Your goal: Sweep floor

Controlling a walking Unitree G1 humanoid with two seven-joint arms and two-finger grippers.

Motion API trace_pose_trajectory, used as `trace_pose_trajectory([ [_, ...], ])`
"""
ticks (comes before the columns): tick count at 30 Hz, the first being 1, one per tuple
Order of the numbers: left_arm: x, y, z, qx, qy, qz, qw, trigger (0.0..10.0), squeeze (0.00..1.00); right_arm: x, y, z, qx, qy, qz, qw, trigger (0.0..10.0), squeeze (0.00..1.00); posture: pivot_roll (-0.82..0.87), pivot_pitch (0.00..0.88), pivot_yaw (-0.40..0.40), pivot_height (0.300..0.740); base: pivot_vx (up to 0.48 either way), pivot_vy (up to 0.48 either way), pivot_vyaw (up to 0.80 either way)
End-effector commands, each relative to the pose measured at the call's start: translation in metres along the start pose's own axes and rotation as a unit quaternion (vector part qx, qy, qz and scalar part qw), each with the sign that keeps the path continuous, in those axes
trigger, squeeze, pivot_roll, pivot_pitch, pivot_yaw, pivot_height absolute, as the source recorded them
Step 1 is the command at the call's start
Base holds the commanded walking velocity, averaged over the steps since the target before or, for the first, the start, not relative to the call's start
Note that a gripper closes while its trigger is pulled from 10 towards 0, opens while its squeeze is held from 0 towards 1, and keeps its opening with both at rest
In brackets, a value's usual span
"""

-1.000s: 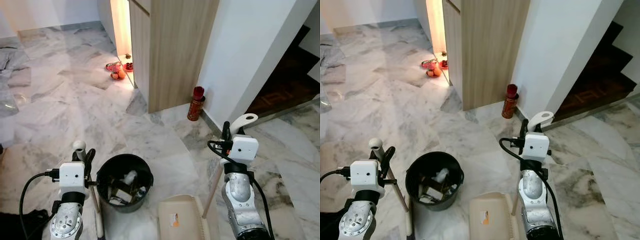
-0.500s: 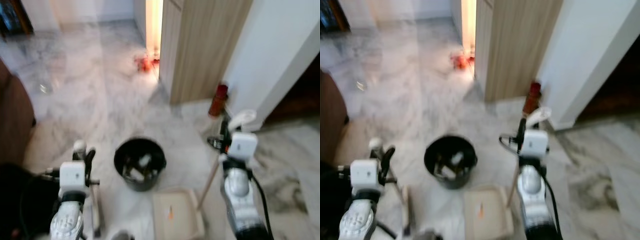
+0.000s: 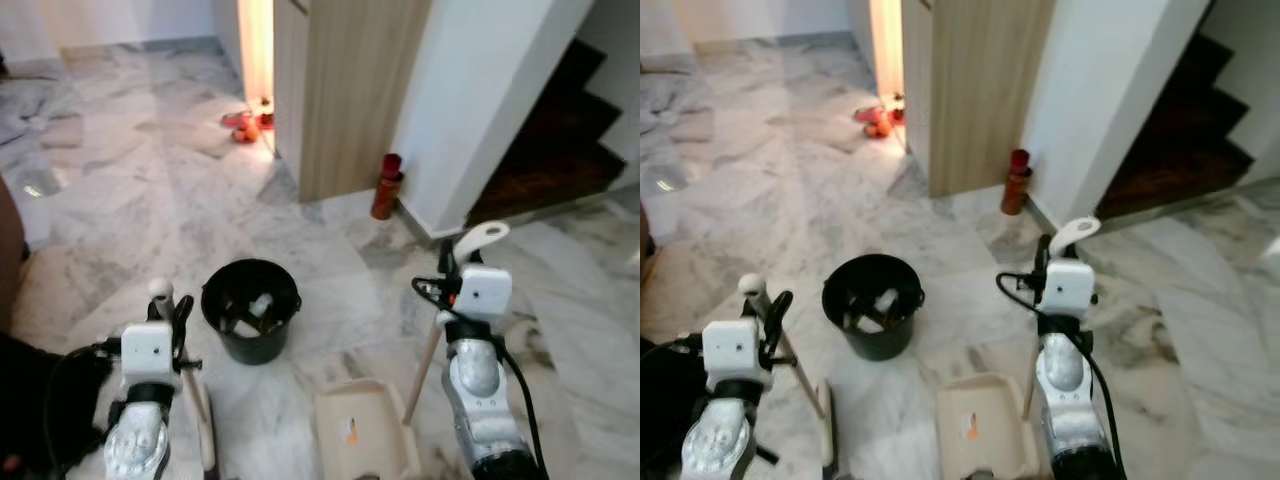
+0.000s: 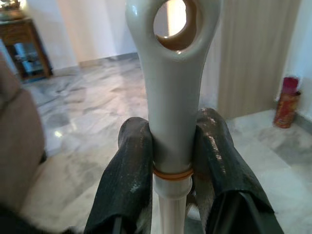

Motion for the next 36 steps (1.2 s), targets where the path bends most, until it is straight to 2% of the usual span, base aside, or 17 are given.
trace_pose_trajectory([
  [1, 0.000, 0.004, 0.000, -0.010, 0.003, 0.006, 1.000, 10.0, 0.00, -0.004, 0.001, 0.000, -0.002, -0.006, 0.005, 1.000, 10.0, 0.00, 0.05, 0.100, -0.055, 0.740, 0.000, 0.000, 0.00],
  [3, 0.000, 0.004, 0.000, -0.010, 0.002, 0.006, 1.000, 10.0, 0.00, -0.004, 0.000, 0.000, 0.000, -0.006, 0.007, 1.000, 10.0, 0.00, 0.05, 0.097, -0.055, 0.740, 0.000, 0.000, 0.00],
  [28, -0.010, 0.005, 0.008, -0.013, -0.023, 0.001, 1.000, 10.0, 0.00, 0.002, -0.002, 0.001, 0.006, 0.006, 0.011, 1.000, 10.0, 0.00, 0.05, 0.063, -0.042, 0.740, 0.000, 0.000, -0.80],
  [36, -0.012, 0.012, 0.019, -0.022, -0.039, 0.000, 0.999, 10.0, 0.00, -0.002, -0.001, 0.000, 0.000, -0.013, 0.010, 1.000, 10.0, 0.00, 0.04, 0.067, 0.003, 0.740, 0.000, 0.000, -0.80],
])
Point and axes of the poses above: a point about 5 cm out from each wrist's last joint towards the gripper, its own z axis pointing out of the wrist towards the gripper, its own y axis along the axis of the wrist's last joint, x = y × z, the point moved 5 cm from there along z, pointing out of the wrist towards the gripper, and after that the axes turned 5 degrees about z, right-handed, at the moved point
